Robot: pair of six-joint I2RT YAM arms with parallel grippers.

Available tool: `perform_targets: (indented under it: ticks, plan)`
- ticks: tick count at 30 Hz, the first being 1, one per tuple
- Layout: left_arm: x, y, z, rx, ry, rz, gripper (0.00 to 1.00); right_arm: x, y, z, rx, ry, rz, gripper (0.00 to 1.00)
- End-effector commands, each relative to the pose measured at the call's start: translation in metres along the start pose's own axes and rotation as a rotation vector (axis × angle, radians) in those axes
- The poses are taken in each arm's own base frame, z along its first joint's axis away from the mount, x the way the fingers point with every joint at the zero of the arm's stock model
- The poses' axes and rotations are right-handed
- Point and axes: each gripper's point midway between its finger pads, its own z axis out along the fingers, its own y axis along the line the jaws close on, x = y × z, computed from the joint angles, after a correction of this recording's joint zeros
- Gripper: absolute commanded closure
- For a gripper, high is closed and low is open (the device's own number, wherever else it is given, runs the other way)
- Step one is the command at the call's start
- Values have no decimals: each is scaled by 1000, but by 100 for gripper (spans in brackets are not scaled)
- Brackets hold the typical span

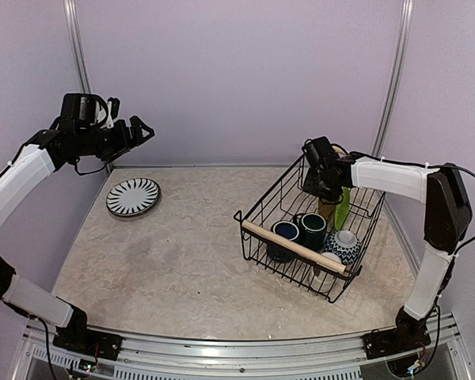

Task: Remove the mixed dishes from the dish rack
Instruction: Grab the plate from the dish rack.

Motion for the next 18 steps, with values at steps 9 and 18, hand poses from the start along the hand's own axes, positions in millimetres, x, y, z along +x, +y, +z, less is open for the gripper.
perform_targets:
  ticks: [9,18]
  plan:
    - [14,-4,11,29,54,-13,1,2,-27,17,180,-17,9,66]
    - [18,0,17,23,72,-27,1,-1,-30,20,216,-27,-16,76]
